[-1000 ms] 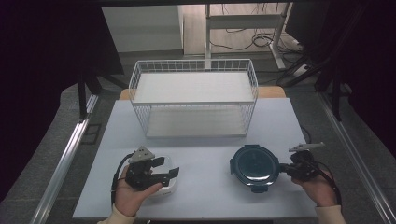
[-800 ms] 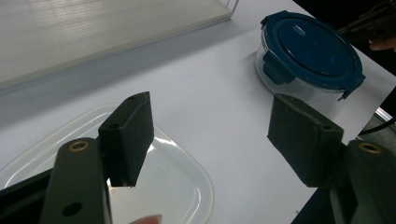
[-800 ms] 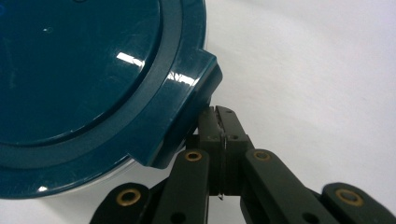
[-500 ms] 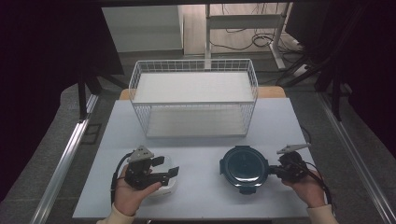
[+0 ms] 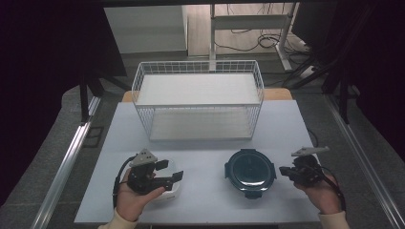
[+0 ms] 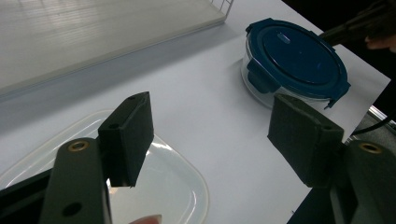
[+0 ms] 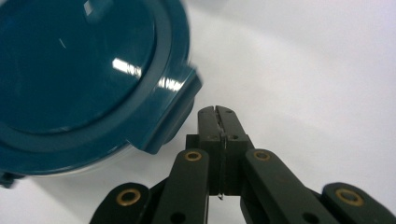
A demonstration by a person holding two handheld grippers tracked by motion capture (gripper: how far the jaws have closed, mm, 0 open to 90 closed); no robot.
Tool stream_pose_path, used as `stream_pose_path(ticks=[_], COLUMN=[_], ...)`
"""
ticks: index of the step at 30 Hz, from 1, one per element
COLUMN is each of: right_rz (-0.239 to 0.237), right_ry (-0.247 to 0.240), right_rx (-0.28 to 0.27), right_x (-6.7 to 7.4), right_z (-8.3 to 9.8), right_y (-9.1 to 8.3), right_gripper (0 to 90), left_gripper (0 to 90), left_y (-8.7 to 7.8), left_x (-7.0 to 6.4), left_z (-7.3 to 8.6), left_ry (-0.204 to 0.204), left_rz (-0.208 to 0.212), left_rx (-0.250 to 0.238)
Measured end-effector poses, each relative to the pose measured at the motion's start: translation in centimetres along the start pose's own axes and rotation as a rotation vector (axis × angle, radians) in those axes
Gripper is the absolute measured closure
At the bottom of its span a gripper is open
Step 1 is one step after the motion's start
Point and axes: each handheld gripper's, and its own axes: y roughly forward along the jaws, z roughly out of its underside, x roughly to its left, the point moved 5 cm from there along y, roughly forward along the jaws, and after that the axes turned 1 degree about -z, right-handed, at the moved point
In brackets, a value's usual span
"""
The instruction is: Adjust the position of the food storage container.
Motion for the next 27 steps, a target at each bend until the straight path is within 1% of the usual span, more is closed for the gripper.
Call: stream_pose_path(ticks=[2, 4, 5, 7, 8, 10, 11, 12, 13, 14, 17, 22, 25, 27], right_rz=[-0.01, -0.019, -0.035, -0.062, -0.062, -0.09, -0.112, -0.121, -0.121, -0.117, -0.112, -0.107, -0.109, -0.111], right_ry=[0.011, 0.017, 0.029, 0.055, 0.055, 0.08, 0.1, 0.109, 0.109, 0.113, 0.115, 0.114, 0.105, 0.11], right_rx=[-0.069, -0.099, -0.151, -0.2, -0.2, -0.251, -0.275, -0.283, -0.283, -0.288, -0.289, -0.285, -0.277, -0.279], right_x=[-0.1, 0.0, 0.0, 0.1, 0.1, 0.1, 0.1, 0.1, 0.1, 0.1, 0.1, 0.1, 0.2, 0.3], right_z=[-0.2, -0.2, -0.2, -0.3, -0.3, -0.5, -0.6, -0.7, -0.7, -0.7, -0.8, -0.7, -0.6, -0.6], right_y=[-1.2, -1.9, -2.5, -3.1, -3.1, -3.5, -3.6, -3.5, -3.5, -3.4, -3.3, -3.0, -3.0, -3.0], right_gripper=[89.8, 88.0, 70.0, 52.7, 52.7, 40.2, 34.3, 32.3, 32.3, 28.1, 25.1, 24.1, 23.6, 23.4], left_gripper=[30.5, 30.3, 29.7, 28.7, 28.2, 27.7, 27.2, 27.2, 27.2, 27.1, 26.9, 26.6, 26.4, 26.3], left_y=[-0.2, -0.2, -0.2, -0.1, -0.1, -0.2, -0.2, -0.2, -0.3, -0.3, -0.4, -0.4, -0.3, -0.4], left_x=[0.0, -0.2, -0.3, -0.5, -0.5, -0.6, -0.5, -0.5, -0.5, -0.4, -0.2, -0.1, -0.3, -0.4], left_z=[-0.1, -0.3, -0.3, -0.2, -0.2, -0.1, -0.1, -0.1, -0.1, -0.1, -0.1, 0.0, -0.1, -0.1], left_ry=[-0.007, -0.008, -0.008, -0.009, -0.009, -0.016, -0.02, -0.02, -0.022, -0.023, -0.035, -0.039, -0.034, -0.036], left_rz=[-0.007, -0.01, -0.012, -0.015, -0.015, -0.016, -0.018, -0.018, -0.02, -0.019, -0.023, -0.026, -0.025, -0.024], left_rx=[-0.011, -0.013, -0.014, -0.011, -0.011, -0.013, -0.013, -0.013, -0.013, -0.014, -0.018, -0.016, -0.016, -0.02])
